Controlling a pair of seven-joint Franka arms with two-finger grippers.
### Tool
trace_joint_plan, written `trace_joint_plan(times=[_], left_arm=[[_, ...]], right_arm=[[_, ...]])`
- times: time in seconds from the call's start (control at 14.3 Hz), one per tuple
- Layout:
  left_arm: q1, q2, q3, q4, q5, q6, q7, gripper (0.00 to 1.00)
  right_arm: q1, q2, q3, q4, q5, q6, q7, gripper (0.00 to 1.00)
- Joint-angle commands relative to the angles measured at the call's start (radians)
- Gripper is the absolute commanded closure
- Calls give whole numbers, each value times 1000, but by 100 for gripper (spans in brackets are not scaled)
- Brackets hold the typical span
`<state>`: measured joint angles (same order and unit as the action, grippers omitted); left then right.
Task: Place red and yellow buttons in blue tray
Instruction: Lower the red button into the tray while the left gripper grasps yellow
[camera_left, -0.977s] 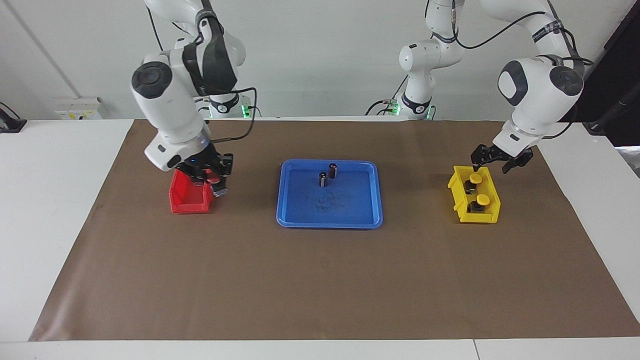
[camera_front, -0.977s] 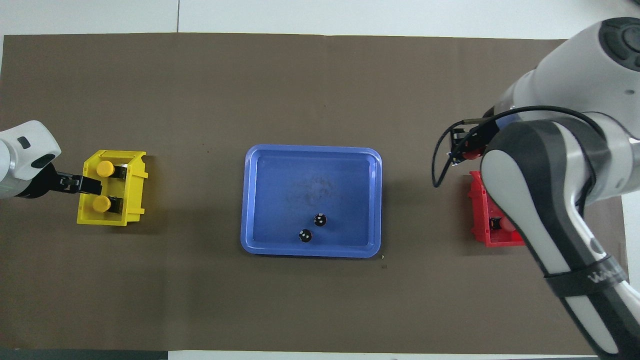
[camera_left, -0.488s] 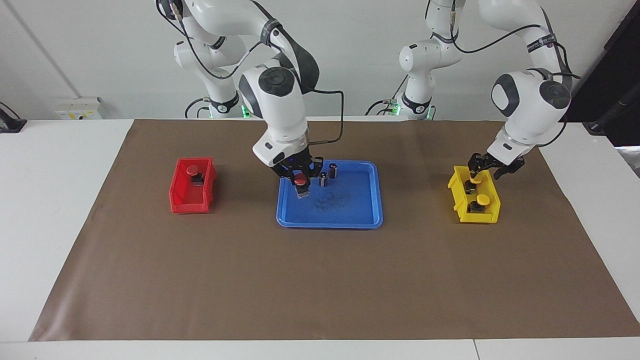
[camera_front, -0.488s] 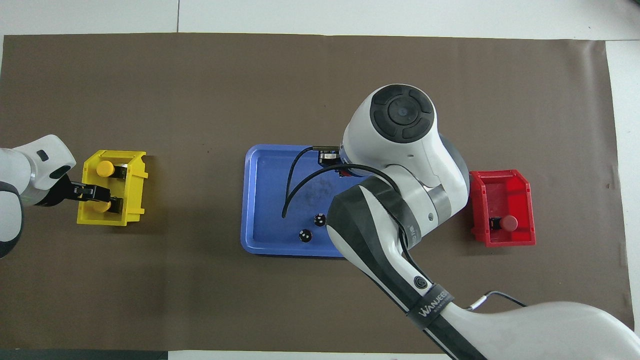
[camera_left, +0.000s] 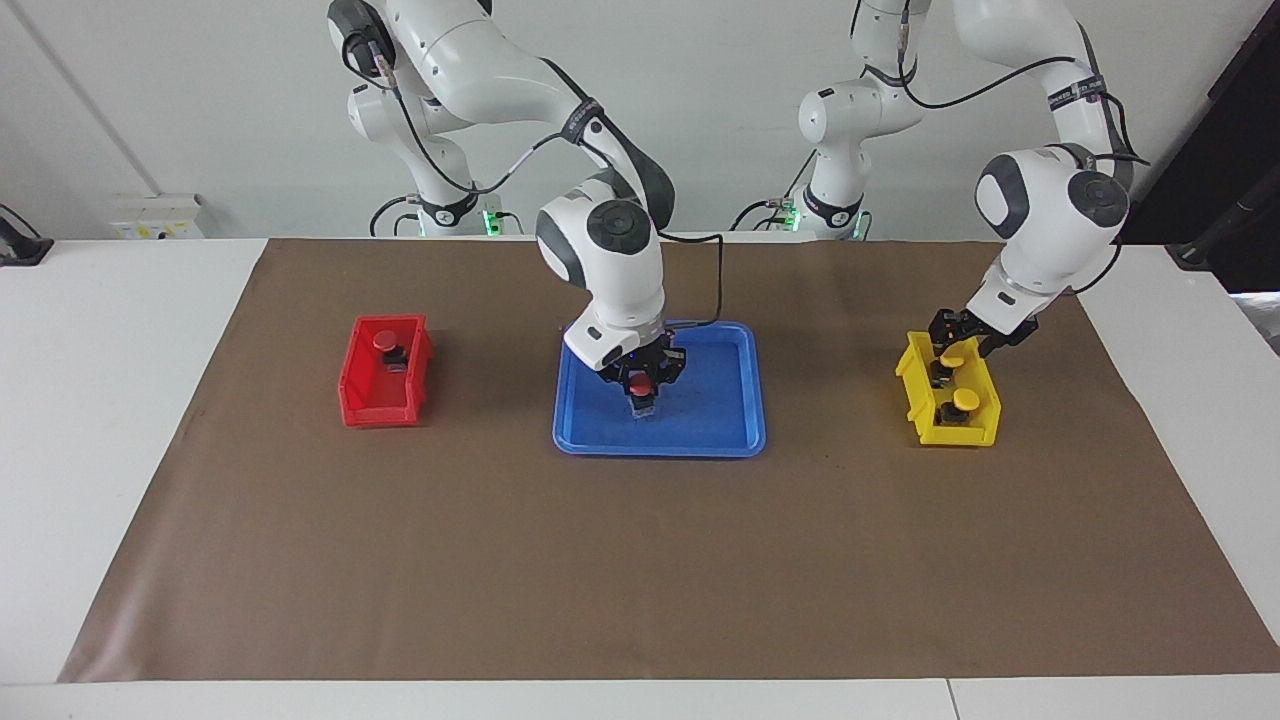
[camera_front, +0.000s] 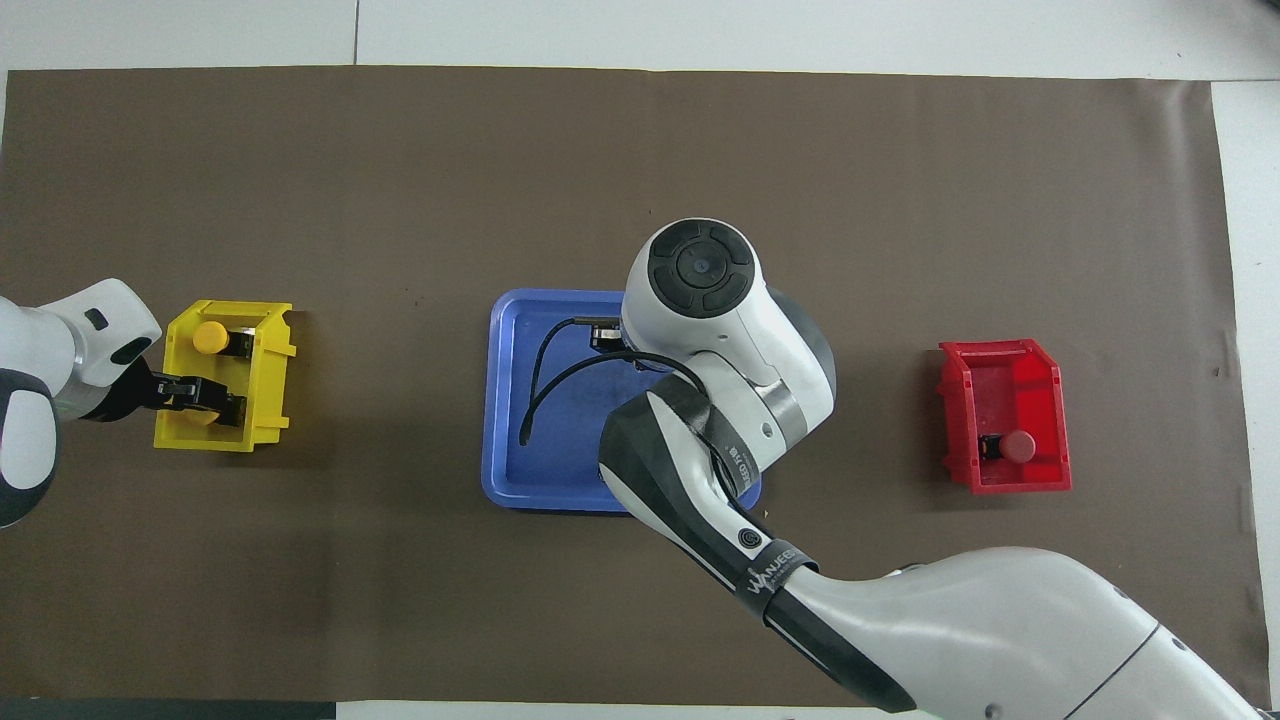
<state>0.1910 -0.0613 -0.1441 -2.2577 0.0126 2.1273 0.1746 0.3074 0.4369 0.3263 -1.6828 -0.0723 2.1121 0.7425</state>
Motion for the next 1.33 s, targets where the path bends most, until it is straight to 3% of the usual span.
trace_joint_plan(times=[0.0,0.35,0.49,0.84,1.05,1.19,1.26], left_arm=[[-7,-8,-6,-34,-3,45,-40,25],[-7,-8,-6,-39,-3,60,-44,28],[-4,-8,-6,-39,-3,62,-44,30],[2,12,-6,-42,-3,83,-44,33],[7,11,-6,-48,-3,94,-44,33],[7,11,-6,-49,-3,98,-44,42],[7,11,-6,-49,-3,98,-46,54]], right_arm=[[-10,-9,0,-31,-24,14,17,77],[-19,-17,0,-66,-29,51,18,71],[-19,-20,0,-86,-30,68,18,62],[-16,-27,-1,-86,-30,100,34,23],[-46,-46,-1,-26,-50,48,20,23],[-91,-84,0,6,-55,-1,-29,23],[-120,-119,0,5,-55,-23,-105,23]])
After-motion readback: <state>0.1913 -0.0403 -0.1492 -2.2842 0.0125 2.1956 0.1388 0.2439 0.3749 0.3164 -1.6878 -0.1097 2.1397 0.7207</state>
